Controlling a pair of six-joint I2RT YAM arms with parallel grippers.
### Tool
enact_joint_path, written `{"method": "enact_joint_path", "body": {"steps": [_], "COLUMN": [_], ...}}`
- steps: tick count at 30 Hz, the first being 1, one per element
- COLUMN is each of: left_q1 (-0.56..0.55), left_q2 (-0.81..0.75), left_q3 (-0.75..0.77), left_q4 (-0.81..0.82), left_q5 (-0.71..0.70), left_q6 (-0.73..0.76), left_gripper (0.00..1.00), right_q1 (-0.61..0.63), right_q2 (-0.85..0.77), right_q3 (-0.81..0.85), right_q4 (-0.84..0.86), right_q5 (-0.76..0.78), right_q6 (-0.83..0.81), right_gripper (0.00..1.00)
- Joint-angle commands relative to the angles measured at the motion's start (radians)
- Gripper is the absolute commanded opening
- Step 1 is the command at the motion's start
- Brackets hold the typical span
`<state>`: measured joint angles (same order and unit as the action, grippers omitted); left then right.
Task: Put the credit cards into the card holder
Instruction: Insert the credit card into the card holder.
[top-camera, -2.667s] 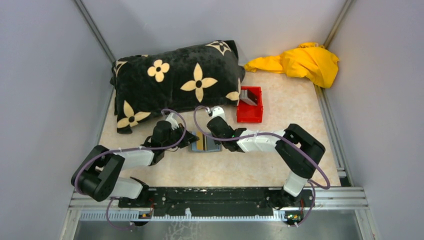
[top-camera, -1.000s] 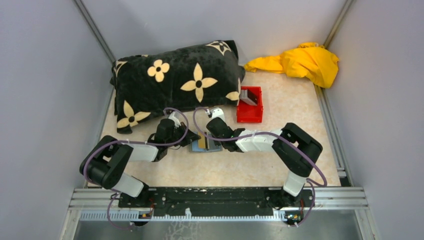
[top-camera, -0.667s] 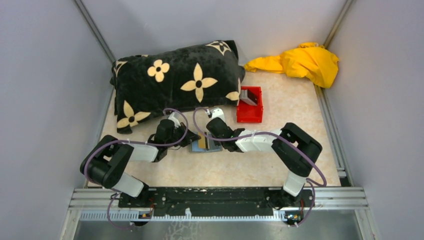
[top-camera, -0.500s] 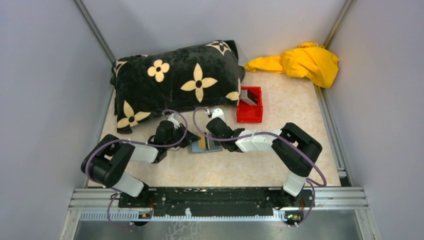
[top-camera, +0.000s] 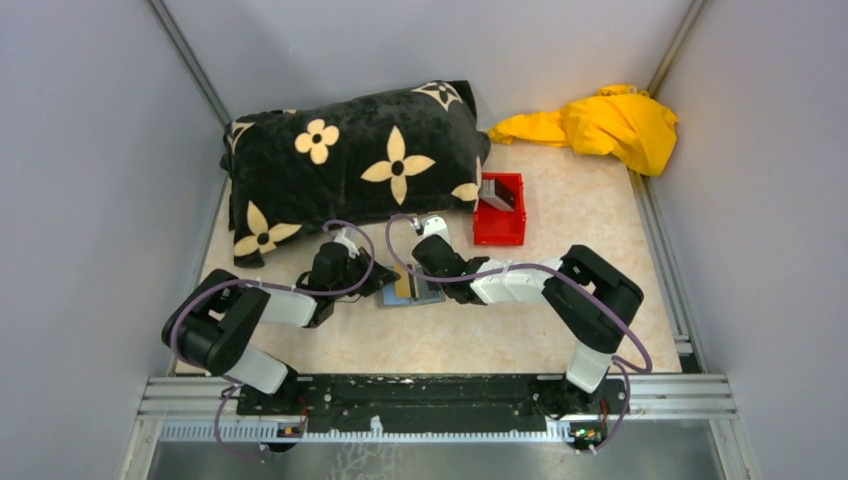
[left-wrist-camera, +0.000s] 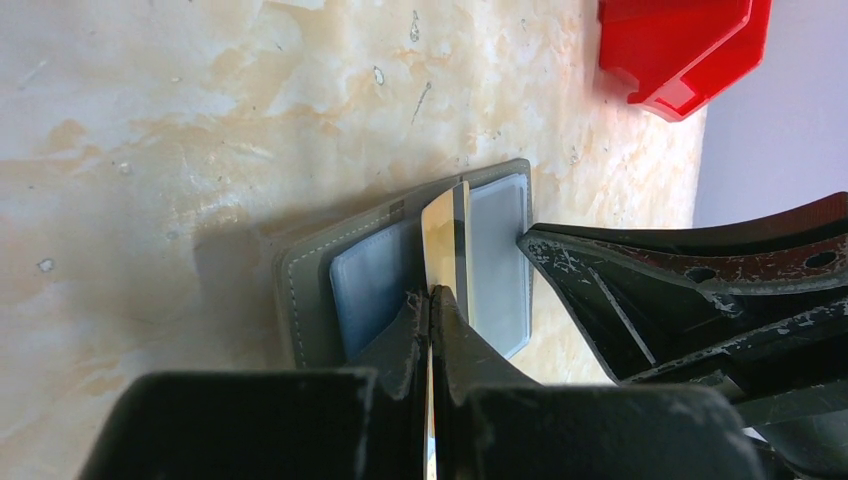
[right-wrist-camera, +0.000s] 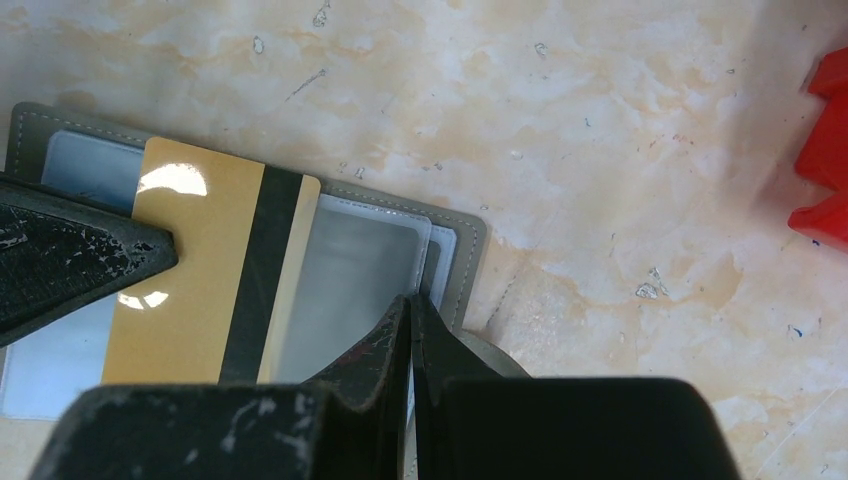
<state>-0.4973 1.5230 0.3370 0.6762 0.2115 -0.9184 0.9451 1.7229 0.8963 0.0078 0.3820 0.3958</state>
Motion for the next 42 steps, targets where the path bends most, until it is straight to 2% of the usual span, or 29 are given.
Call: {"method": "enact_joint_path", "body": {"steps": [1, 12, 19, 28, 42], "left_q1": [-0.004, -0.047, -0.084, -0.119, -0.130], "left_q2": [-0.011, -0.002, 0.021, 0.025, -0.056], "left_q3": [0.016, 0.049, 0.074, 0.063, 0.030], "left_q4": [-0.070, -0.054, -0.075, -0.110, -0.224], "left_q5": [-0.053, -0.044, -0.086, -0.113, -0.138], "left_q6": [0.082, 0.187, 0.241, 0.204, 0.193], "left_gripper": [0.00, 0.00, 0.00, 0.00, 0.00], "right_q1": [0.000, 0.001, 0.000, 0.000, 0.001], "right_q2": [0.013, 0.009, 0.008, 0.010, 0.014], "right_q3": [-0.001, -0.002, -0.004, -0.005, -0.006], "right_q4": [0.012, 0.006, 0.007, 0.008, 0.009], "right_q5": [-0.012, -0.009, -0.011, -0.007, -0.003], "right_q6": [0.015, 0.019, 0.020, 0.021, 0.023], "right_gripper": [0.03, 0.03, 0.03, 0.03, 0.03]}}
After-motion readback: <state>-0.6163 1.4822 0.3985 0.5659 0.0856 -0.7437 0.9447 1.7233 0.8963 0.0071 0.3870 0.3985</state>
